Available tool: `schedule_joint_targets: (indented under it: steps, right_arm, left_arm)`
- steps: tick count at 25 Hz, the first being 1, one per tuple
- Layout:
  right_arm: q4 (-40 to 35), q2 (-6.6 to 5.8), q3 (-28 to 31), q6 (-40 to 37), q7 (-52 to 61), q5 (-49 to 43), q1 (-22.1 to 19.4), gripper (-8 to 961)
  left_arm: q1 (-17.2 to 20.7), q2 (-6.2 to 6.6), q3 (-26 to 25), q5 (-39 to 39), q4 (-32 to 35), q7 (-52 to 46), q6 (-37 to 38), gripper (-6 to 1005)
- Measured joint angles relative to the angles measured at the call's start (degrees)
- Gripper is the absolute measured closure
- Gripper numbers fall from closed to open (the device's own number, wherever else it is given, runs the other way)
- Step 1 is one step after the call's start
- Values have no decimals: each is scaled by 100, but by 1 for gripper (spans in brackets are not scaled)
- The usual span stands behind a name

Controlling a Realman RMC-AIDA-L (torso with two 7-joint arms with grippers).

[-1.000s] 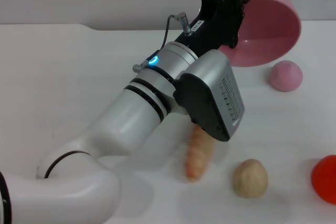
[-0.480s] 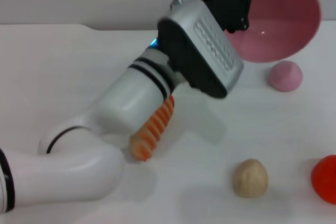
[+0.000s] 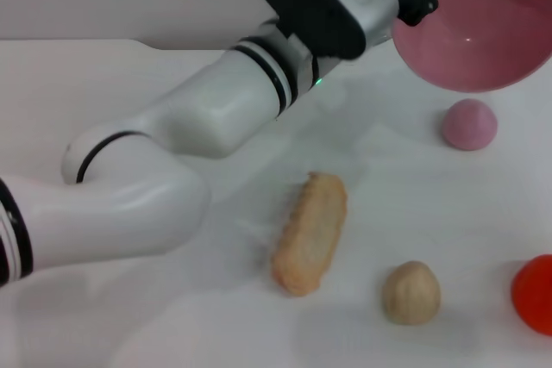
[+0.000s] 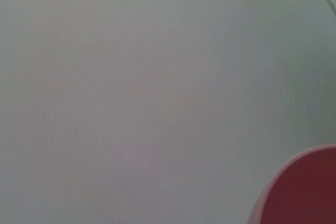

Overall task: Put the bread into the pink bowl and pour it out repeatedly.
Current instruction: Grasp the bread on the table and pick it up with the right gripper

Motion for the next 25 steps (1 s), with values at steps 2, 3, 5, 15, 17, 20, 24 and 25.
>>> schedule_joint_targets:
  steps: [2, 3, 5, 15, 17, 20, 24, 25]
  right_arm:
    - [41, 6, 0, -19, 0, 14, 16, 345]
    - [56, 9, 0, -24, 0, 17, 25, 345]
    - [86, 11, 0, -29, 0, 18, 49, 345]
    - [143, 29, -136, -41, 4, 16, 119, 346]
    - [175, 30, -140, -43, 12, 16, 131, 346]
    - [206, 31, -144, -19, 56, 16, 146, 346]
    - [345, 7, -143, 47, 101, 17, 249, 345]
    - [367, 3, -142, 84, 104, 16, 277, 345]
  left_arm:
    - [-67, 0, -141, 2, -20, -212, 145, 952]
    - [-67, 0, -141, 2, -20, -212, 145, 952]
    - [-106, 0, -315, 4, -26, -433, 275, 952]
    - [-452, 3, -2069, -142, 38, -1073, 2835, 952]
    - [-478, 9, -2257, -164, 50, -1057, 3150, 952]
    - [-538, 37, -2909, -207, 81, -909, 4115, 952]
    - [-574, 45, -3992, -505, 94, -102, 5376, 952]
    - [-608, 49, -4400, -651, 67, 238, 5793, 952]
